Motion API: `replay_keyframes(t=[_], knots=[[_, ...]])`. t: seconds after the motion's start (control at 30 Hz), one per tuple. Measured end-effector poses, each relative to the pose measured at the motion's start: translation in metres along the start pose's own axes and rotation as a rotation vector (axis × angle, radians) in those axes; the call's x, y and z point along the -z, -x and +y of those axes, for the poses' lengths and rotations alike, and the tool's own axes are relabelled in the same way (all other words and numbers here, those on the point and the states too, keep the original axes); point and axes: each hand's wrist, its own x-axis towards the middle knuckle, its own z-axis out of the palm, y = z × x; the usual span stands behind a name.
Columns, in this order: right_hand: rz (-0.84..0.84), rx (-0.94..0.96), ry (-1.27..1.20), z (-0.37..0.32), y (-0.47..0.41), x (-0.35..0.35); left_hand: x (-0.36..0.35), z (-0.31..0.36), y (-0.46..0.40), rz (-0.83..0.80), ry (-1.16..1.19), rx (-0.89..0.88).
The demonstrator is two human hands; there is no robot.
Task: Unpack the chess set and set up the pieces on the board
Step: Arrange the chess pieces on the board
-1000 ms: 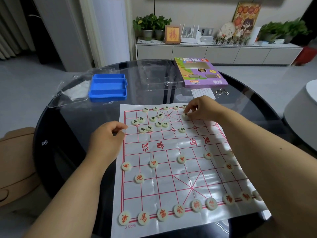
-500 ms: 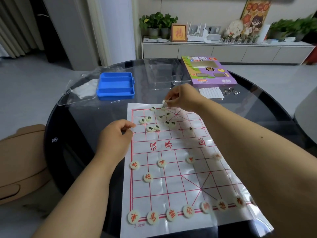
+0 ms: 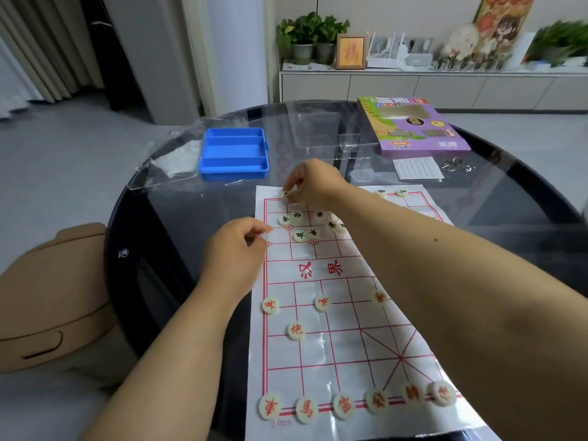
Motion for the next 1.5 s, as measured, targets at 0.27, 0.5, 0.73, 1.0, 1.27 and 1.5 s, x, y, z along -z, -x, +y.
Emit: replay_keyframes(t=[0.27,0.5,0.73,1.0,1.27,1.5], knots=[[0.026,0.016,-0.1,0.008,0.008,0.018,0.002,0.001,0.002,-0.018,0.02,0.017],[0.194,-0.024,-0.211,0.038,0.036,0.057,0.002,0.003,0.003,-0.038,0.039,0.027],[0.256,-0.102,-0.247,0.067,0.065,0.072,0.002,0.005,0.005,-0.037,0.029,0.038],[0.261,-0.135,-0.256,0.082,0.084,0.078,0.002,0.005,0.005,-0.026,0.016,0.025],[0.236,-0.13,-0.243,0.077,0.088,0.076,0.002,0.006,0.006,-0.03,0.02,0.036],[0.195,-0.109,-0.247,0.068,0.084,0.067,0.003,0.006,0.006,-0.035,0.025,0.041]])
